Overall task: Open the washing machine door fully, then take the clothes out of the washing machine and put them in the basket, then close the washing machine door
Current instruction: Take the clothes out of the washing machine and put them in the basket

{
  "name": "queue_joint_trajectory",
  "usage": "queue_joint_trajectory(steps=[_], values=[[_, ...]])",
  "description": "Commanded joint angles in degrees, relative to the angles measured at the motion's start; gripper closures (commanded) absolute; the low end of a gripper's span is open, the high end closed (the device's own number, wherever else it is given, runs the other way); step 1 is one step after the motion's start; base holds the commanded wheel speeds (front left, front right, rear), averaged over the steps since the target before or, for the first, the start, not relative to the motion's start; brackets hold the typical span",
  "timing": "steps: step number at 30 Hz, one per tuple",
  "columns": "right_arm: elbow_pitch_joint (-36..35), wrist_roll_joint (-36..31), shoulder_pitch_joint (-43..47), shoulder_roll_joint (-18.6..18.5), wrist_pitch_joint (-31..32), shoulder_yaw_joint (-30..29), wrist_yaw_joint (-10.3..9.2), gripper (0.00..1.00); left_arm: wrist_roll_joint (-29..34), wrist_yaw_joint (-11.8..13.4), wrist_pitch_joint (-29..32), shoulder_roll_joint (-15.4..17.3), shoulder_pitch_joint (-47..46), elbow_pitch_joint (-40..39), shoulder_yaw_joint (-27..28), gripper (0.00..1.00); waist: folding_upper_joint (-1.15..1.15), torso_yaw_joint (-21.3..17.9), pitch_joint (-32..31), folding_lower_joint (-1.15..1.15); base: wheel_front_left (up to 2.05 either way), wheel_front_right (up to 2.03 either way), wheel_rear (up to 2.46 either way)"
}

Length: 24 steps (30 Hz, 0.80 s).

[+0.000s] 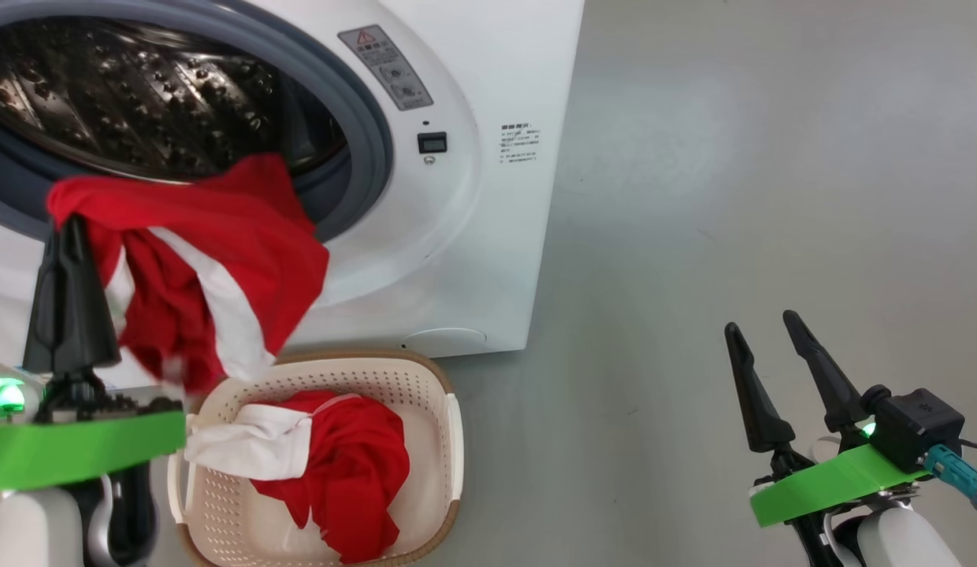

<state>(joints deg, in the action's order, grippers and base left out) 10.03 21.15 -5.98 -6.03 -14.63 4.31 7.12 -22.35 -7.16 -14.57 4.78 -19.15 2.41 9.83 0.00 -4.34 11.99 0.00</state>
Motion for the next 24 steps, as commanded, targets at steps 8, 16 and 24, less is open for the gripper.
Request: queue_joint_trajectory(steps=[8, 16, 24], values=[[-1.70, -0.38, 0.02, -0.79, -0.37, 0.81, 0.36, 0.00, 0.35, -0.33, -0.42, -0.21, 3.99, -7.65, 1.27, 1.00, 0.00, 0.12, 0.53, 0.00, 0.00, 0.00, 0.00], [-1.71, -0.46, -0.61, -0.58, -0.37, 1.34, 0.36, 0.00, 0.65, -0.33, -0.42, -1.02, 6.46, -4.64, 0.69, 1.00, 0.00, -0.31, 1.64, 0.00, 0.00, 0.00, 0.00], [-1.94, -0.56, -1.70, -0.42, -0.37, 1.94, 0.36, 0.00, 4.43, -0.33, -0.42, -1.47, 8.11, 2.10, 0.32, 1.00, 0.00, -0.93, 4.11, 0.00, 0.00, 0.00, 0.00]])
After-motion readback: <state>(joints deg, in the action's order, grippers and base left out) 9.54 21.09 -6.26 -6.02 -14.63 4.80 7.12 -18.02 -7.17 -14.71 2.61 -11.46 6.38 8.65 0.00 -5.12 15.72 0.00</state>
